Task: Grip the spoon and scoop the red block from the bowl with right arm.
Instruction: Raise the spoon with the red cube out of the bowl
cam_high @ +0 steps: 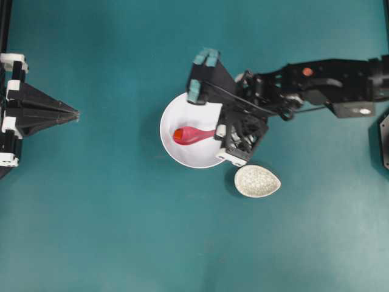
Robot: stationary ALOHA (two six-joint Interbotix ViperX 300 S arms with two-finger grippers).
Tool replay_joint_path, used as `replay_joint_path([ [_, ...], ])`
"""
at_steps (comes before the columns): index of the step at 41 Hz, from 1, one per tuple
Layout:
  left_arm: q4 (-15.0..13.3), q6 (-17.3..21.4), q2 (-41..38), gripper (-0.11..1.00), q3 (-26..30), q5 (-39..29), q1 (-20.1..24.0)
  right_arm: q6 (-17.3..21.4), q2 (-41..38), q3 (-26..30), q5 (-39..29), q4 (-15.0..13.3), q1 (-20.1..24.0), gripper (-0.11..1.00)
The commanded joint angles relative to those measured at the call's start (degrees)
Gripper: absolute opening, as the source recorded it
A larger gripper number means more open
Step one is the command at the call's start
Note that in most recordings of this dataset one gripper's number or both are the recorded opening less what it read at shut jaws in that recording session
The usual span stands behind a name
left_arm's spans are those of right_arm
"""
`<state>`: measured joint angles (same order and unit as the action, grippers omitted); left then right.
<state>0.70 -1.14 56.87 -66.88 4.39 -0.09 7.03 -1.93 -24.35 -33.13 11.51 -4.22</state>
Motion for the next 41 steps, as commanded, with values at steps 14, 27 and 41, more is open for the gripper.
replay_joint_path([
  [14,0.09,-0.18,-0.18,0.00,1.85,0.26,0.09,-0.09,13.10,-14.41,21.80,0.09,1.58,0.23],
  [27,0.09,-0.18,0.26,0.00,1.85,0.26,0.09,-0.09,21.88,-18.11,27.86,0.09,1.58,0.23],
  [41,0.18,-0.18,0.44,0.00,1.93,-1.14,0.09,-0.09,28.13,-14.77,23.29,0.00,0.35,0.23],
])
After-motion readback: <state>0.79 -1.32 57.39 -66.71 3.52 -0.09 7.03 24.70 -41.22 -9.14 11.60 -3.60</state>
